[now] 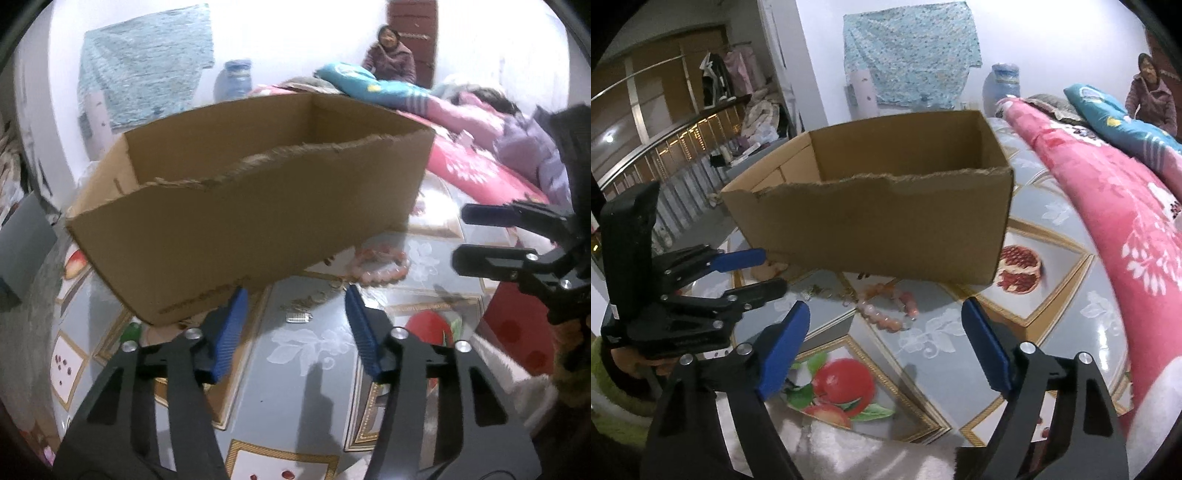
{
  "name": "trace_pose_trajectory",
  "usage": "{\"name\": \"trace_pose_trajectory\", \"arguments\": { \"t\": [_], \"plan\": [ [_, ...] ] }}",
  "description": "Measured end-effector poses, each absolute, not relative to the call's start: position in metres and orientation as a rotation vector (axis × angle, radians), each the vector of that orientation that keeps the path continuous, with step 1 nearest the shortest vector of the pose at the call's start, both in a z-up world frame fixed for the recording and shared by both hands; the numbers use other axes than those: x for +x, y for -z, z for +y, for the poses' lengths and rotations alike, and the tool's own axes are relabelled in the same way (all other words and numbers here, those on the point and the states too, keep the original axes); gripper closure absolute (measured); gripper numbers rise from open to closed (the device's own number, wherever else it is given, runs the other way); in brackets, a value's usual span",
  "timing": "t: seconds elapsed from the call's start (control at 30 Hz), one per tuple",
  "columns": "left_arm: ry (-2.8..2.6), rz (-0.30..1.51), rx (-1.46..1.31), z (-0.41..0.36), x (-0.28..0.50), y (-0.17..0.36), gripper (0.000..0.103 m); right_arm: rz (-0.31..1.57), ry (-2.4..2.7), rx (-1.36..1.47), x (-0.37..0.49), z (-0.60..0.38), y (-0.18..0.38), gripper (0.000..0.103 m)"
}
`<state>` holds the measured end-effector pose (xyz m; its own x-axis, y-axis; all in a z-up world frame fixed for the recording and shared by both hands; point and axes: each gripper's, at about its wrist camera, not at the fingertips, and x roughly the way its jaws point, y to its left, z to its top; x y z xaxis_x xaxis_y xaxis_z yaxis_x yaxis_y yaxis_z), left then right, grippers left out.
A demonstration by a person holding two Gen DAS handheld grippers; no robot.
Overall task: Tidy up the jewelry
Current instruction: 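Lower the left gripper onto the silver keychain charm and close it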
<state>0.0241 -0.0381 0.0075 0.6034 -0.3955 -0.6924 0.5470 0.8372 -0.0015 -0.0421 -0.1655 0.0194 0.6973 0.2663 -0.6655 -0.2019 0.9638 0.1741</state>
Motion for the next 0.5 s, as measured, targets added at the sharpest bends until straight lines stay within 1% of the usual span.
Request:
{"name": "trace_pose_trajectory", "arguments": {
  "t": [0.03,0.1,0.13,0.2,0.5],
  "plan": [
    [0.554,0.755,0.234,-0.043,0.025,-0.004,0.06,0.763,-0.268,0.092,-0.041,-0.164,-0.017,0.028],
    [0.561,0.774,0.258,-0.048,0.027,0.002,0.066,0.783,-0.288,0.098,-0.04,-0.16,-0.011,0.035],
    [0.569,0.782,0.264,-0.05,0.028,0.004,0.069,0.791,-0.295,0.097,-0.04,-0.158,-0.008,0.036],
    [0.561,0.808,0.278,-0.052,0.031,0.009,0.071,0.803,-0.305,0.096,-0.039,-0.154,-0.005,0.041],
    [0.531,0.891,0.275,-0.053,0.048,0.023,0.074,0.827,-0.325,0.118,-0.031,-0.151,0.004,0.042]
  ]
}}
